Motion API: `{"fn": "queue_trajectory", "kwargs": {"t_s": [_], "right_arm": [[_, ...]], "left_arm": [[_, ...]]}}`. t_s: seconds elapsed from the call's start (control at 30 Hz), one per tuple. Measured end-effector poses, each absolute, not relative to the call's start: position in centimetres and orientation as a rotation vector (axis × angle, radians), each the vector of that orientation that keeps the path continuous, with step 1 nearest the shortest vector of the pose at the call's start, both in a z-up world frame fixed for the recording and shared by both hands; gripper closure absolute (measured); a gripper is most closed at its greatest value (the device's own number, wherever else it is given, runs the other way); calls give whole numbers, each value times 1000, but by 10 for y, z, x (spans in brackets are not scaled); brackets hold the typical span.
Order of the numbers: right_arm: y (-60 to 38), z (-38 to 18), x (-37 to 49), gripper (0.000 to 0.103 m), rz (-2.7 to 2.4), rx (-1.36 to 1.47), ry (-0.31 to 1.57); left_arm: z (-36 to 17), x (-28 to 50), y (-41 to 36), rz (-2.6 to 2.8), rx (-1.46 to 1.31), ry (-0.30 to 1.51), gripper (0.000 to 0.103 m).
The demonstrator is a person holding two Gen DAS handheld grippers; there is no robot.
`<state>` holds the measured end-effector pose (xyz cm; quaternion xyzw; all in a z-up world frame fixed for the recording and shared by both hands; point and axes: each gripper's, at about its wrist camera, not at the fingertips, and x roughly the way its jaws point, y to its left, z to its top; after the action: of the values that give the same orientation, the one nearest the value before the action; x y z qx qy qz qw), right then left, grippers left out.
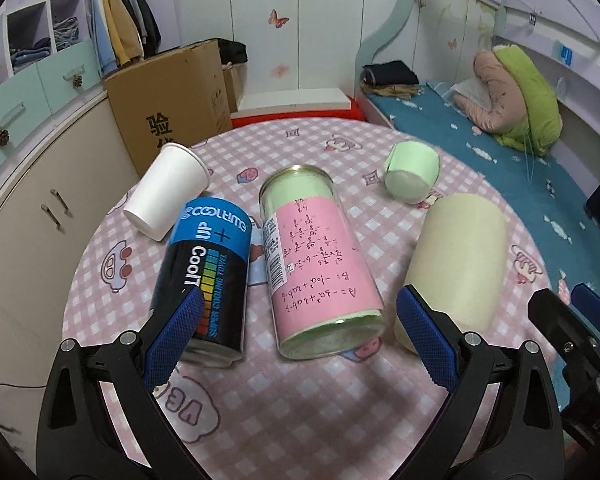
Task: Flip cup upright
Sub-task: 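Move the right tool toward the pink-labelled jar lying on its side, then grasp the pink-labelled jar with the right gripper and lift it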
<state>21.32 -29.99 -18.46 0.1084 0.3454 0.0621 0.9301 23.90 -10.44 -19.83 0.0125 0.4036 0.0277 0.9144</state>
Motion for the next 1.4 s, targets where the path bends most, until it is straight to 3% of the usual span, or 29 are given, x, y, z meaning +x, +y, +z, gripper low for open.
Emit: {"fn": "queue_trajectory", "kwargs": {"t_s": [0.3,0.5,0.83,1.4], "right_arm": [[-301,-194,227,17,141,224,724],[-303,-197,229,17,144,227,732],[-303,-194,221,17,129,221,725],[-270,-194,134,17,93,156,764]], "left_arm": [[-217,256,-107,57,34,873,9],[-228,264,-112,9,5,925,30],[-223,245,-111,-24,-12,924,31],[-223,140,-85,-91,-48,933,31]]}}
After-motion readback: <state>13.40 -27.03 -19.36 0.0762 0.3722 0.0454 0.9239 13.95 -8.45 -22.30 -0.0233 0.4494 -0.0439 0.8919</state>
